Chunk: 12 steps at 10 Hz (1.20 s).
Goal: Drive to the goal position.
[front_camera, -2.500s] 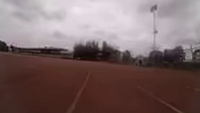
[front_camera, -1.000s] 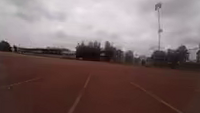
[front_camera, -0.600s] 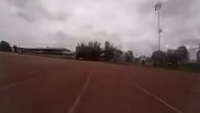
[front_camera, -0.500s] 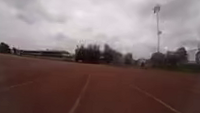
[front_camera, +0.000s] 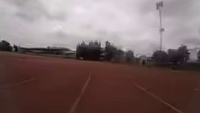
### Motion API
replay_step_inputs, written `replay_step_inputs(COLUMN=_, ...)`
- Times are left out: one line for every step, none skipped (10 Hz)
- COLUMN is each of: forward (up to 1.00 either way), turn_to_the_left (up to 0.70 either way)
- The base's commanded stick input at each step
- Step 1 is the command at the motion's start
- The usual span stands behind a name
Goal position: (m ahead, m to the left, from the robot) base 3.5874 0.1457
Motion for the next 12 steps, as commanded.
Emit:
replay_step_inputs(forward=0.70, turn_to_the_left=0.00)
replay_step_inputs(forward=0.70, turn_to_the_left=0.00)
replay_step_inputs(forward=0.70, turn_to_the_left=0.00)
replay_step_inputs(forward=0.70, turn_to_the_left=0.00)
replay_step_inputs(forward=0.70, turn_to_the_left=0.00)
replay_step_inputs(forward=0.70, turn_to_the_left=0.00)
replay_step_inputs(forward=0.70, turn_to_the_left=0.00)
replay_step_inputs(forward=0.70, turn_to_the_left=0.00)
replay_step_inputs(forward=0.70, turn_to_the_left=0.00)
replay_step_inputs(forward=0.70, turn_to_the_left=0.00)
replay_step_inputs(forward=0.70, turn_to_the_left=0.00)
replay_step_inputs(forward=0.70, turn_to_the_left=0.00)
